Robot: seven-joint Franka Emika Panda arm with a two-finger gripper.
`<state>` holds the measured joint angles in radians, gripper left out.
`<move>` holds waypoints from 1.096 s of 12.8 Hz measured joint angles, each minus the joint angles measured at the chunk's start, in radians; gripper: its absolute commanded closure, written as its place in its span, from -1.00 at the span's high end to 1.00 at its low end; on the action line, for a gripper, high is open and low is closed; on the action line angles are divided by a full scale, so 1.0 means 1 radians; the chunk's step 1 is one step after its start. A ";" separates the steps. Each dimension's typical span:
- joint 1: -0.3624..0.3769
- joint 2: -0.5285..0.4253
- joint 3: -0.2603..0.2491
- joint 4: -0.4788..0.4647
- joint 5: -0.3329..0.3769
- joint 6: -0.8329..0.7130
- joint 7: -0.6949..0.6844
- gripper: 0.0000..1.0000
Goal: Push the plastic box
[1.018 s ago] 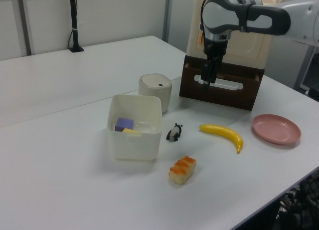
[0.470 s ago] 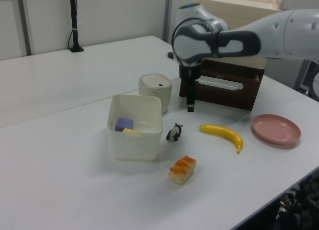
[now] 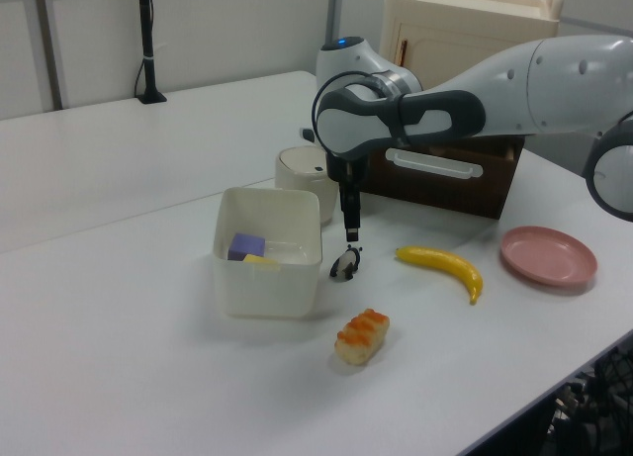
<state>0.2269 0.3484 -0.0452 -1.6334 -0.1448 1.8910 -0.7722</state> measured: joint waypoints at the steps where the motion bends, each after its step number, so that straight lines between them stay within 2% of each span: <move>1: 0.014 0.004 0.000 0.000 0.000 0.016 0.014 1.00; 4: 0.057 0.038 0.001 0.001 -0.009 0.068 0.036 1.00; 8: 0.082 0.085 0.001 0.054 -0.027 0.098 0.096 1.00; 11: 0.135 0.100 0.001 0.062 -0.032 0.105 0.166 1.00; 14: 0.135 0.097 -0.002 0.077 -0.034 0.106 0.187 1.00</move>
<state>0.3616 0.4450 -0.0469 -1.5562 -0.1783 1.9968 -0.5855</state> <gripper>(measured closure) 0.000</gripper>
